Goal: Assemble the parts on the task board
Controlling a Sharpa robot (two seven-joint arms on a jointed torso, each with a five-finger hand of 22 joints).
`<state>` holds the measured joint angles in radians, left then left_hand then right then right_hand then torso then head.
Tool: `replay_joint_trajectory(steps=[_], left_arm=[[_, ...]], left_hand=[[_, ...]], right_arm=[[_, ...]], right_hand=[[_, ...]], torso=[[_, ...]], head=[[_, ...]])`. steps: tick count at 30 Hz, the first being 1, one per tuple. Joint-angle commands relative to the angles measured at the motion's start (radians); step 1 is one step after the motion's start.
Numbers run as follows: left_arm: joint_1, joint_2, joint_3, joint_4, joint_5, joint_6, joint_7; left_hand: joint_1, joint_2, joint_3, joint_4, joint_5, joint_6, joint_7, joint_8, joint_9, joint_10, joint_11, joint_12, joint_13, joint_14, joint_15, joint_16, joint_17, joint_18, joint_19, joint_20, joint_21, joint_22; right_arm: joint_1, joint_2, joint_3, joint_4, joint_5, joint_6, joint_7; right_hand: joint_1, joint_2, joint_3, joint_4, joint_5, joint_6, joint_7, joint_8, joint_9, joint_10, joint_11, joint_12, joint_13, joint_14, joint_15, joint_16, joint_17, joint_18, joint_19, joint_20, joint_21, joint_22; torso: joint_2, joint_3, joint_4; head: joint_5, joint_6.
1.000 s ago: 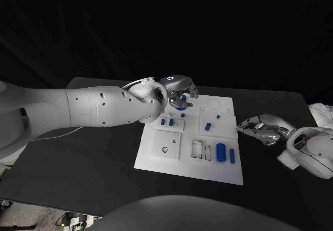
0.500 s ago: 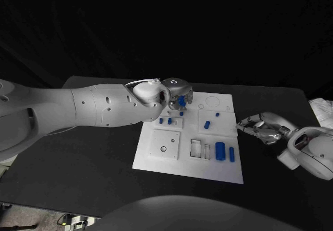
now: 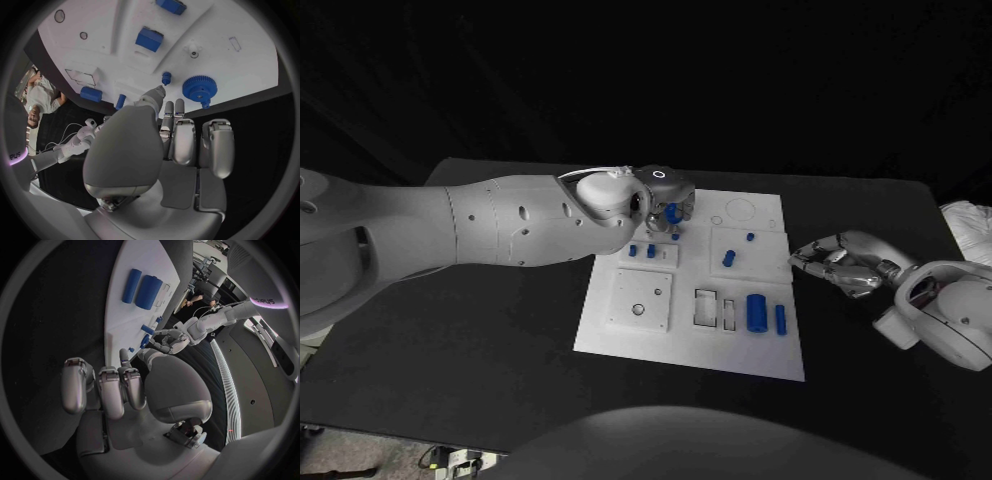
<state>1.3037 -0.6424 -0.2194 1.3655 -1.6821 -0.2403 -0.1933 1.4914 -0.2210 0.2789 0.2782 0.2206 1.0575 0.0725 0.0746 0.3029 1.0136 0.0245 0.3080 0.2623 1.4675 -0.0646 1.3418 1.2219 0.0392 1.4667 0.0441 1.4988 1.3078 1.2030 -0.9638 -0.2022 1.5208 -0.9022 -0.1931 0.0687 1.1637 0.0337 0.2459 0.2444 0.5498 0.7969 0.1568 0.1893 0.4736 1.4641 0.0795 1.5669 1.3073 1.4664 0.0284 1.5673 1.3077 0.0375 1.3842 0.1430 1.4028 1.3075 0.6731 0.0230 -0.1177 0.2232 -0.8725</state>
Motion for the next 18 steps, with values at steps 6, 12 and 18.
replay_joint_trajectory(steps=[6, 12, 18], left_arm=[[-0.001, -0.004, 0.001, 0.002, 0.004, 0.0, 0.025], [-0.002, -0.008, 0.001, 0.004, 0.017, -0.018, 0.041], [-0.003, -0.012, 0.001, 0.004, 0.025, -0.105, 0.077]], left_hand=[[-0.013, 0.004, -0.006, 0.002, 0.007, 0.007, 0.003, 0.001, -0.004, 0.012, 0.002, 0.01, 0.0, 0.048, -0.007, -0.003, -0.017, -0.018, 0.074, -0.006, -0.004, 0.225], [-0.007, 0.011, 0.0, -0.002, 0.013, 0.001, 0.004, -0.006, -0.013, 0.014, 0.003, 0.014, -0.001, 0.04, -0.005, -0.014, -0.035, -0.017, 0.071, -0.005, -0.012, 0.222], [0.015, 0.023, 0.017, -0.014, 0.044, -0.004, 0.005, -0.008, -0.026, 0.011, 0.003, 0.017, -0.002, 0.029, -0.004, -0.03, -0.06, -0.014, 0.066, -0.004, -0.022, 0.218]], right_arm=[[0.0, 0.005, 0.0, -0.007, -0.001, 0.011, 0.006], [-0.001, 0.006, 0.0, -0.011, -0.001, 0.014, 0.002], [-0.001, 0.007, 0.0, -0.015, 0.0, 0.018, -0.002]], right_hand=[[0.002, -0.009, 0.008, 0.0, 0.001, 0.007, -0.001, -0.006, 0.001, 0.107, 0.006, 0.004, 0.263, 0.104, 0.006, 0.003, 0.263, 0.018, -0.002, 0.002, -0.003, 0.19], [0.003, -0.008, 0.01, -0.001, 0.002, 0.007, -0.001, -0.006, 0.001, 0.107, 0.006, 0.004, 0.263, 0.104, 0.006, 0.003, 0.263, 0.018, -0.003, 0.002, -0.004, 0.19], [0.004, -0.007, 0.012, -0.002, 0.004, 0.007, -0.002, -0.006, 0.001, 0.107, 0.006, 0.004, 0.263, 0.104, 0.006, 0.003, 0.263, 0.018, -0.004, 0.002, -0.005, 0.189]], torso=[[-0.001, -0.0007, 0.0007], [-0.001, -0.0012, -0.0004], [-0.002, -0.0012, 0.0006]], head=[[0.0, 0.0], [0.003, 0.0], [0.004, 0.0]])
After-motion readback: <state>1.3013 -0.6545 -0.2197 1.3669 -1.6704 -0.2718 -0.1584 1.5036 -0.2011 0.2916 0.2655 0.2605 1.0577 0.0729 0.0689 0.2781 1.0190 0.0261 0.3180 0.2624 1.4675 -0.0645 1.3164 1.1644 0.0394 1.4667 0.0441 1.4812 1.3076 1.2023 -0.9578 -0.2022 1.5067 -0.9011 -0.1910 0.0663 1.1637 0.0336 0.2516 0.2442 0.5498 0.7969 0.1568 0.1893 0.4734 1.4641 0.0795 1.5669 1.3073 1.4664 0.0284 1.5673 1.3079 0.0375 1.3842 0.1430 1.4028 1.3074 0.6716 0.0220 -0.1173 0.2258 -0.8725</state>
